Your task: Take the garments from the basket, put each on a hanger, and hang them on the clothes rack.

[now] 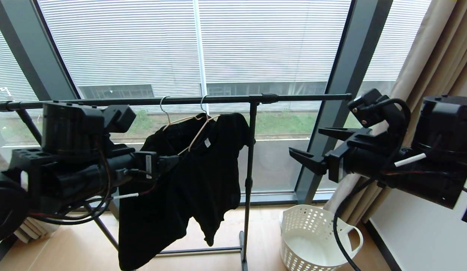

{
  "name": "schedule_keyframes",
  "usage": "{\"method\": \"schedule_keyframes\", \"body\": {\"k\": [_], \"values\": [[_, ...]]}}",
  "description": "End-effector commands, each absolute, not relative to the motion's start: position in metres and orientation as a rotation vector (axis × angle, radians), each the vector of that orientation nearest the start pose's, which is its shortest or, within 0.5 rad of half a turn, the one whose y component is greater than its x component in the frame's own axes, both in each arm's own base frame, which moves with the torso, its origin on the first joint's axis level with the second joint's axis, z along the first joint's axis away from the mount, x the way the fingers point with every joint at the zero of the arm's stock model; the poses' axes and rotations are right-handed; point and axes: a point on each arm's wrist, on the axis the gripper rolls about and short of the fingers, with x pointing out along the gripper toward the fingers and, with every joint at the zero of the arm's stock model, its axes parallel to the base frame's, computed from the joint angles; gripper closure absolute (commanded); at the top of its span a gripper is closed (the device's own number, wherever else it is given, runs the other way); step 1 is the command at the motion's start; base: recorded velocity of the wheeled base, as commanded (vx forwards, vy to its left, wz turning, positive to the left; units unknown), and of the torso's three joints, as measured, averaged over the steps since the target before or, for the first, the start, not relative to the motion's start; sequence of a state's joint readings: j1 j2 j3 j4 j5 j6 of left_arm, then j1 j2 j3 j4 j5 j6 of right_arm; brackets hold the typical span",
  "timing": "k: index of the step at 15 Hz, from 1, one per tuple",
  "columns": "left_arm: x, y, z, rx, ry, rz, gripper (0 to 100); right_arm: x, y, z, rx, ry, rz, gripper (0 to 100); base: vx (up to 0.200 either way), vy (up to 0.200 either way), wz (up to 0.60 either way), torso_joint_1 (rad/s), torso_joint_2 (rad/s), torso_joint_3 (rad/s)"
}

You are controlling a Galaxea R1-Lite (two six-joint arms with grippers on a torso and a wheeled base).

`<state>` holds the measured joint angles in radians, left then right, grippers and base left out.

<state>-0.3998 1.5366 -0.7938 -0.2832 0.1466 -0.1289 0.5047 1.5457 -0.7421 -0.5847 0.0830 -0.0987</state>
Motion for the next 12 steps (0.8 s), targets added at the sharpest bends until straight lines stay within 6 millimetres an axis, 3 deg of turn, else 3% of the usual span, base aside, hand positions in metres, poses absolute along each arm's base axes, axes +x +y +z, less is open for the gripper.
{"method": "schedule_keyframes", "body": {"k": [1, 4, 12], "values": [[0.209, -0.085, 0.197, -0.011, 0.427, -0.221, 0, 0.207, 0.118, 0.202, -0.156, 0.186, 0.569, 0, 0.0, 0.0, 0.0, 0.0, 0.0, 0.0], [0.196, -0.079, 0.183, -0.001, 0.467, -0.218, 0, 0.202, 0.114, 0.187, -0.171, 0.238, 0.548, 0, 0.0, 0.0, 0.0, 0.0, 0.0, 0.0], [0.188, -0.076, 0.16, 0.022, 0.553, -0.212, 0, 0.198, 0.106, 0.16, -0.19, 0.339, 0.513, 0, 0.0, 0.0, 0.0, 0.0, 0.0, 0.0]]}}
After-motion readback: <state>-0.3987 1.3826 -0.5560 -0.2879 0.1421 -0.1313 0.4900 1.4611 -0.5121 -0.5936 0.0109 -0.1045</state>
